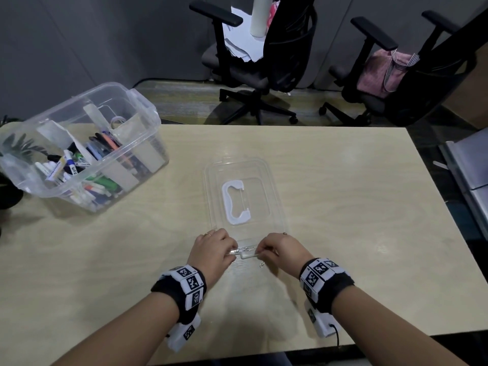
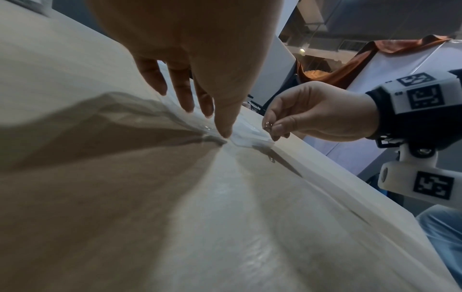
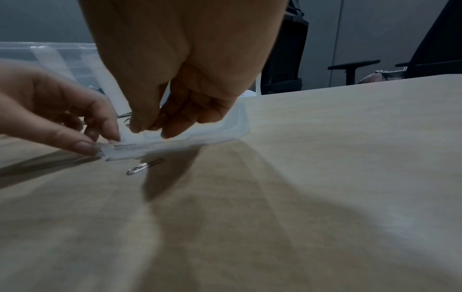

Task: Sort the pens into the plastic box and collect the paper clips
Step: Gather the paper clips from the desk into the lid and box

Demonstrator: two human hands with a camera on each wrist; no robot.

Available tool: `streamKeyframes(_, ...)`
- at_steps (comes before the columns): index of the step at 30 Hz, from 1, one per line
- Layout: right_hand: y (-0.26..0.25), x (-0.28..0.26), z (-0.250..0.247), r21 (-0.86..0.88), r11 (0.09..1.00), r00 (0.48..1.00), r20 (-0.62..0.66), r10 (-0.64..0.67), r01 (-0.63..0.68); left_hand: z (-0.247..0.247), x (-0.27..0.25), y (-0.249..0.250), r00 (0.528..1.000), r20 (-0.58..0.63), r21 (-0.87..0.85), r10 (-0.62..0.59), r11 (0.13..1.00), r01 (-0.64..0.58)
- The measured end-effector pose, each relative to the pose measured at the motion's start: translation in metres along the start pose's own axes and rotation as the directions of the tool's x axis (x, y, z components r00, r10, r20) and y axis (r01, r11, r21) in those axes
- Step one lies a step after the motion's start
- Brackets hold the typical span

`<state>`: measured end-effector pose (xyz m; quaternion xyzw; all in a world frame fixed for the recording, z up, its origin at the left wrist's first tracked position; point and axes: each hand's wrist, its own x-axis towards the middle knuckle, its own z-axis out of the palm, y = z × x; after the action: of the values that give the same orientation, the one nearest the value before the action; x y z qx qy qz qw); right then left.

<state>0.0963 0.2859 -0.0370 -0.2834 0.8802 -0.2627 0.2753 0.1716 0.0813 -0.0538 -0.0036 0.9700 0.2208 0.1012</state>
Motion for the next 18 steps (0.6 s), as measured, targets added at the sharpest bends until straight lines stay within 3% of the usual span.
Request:
streamKeyframes(5, 0.009, -0.012, 0.002, -0.069, 0.998, 0.994, 0.106, 0.014, -0.007, 0.003, 0.0, 0.006, 0.998, -0.06, 0.013, 0.01, 1.0, -0.009)
streamKeyframes(10, 0.014, -0.012, 0.006, -0.159, 0.987, 0.983, 0.177, 0.042, -0.014, 0.005, -0.001, 0.008, 0.996, -0.046, 0.068, 0.078, 0.995, -0.075)
streamKeyframes(18, 0.009, 0.003, 0.008, -0.142, 0.989, 0.986, 0.153, 0.061, -0.039, -0.004, 0.015, 0.005, 0.999, -0.042, 0.064, -0.022, 0.998, 0.025)
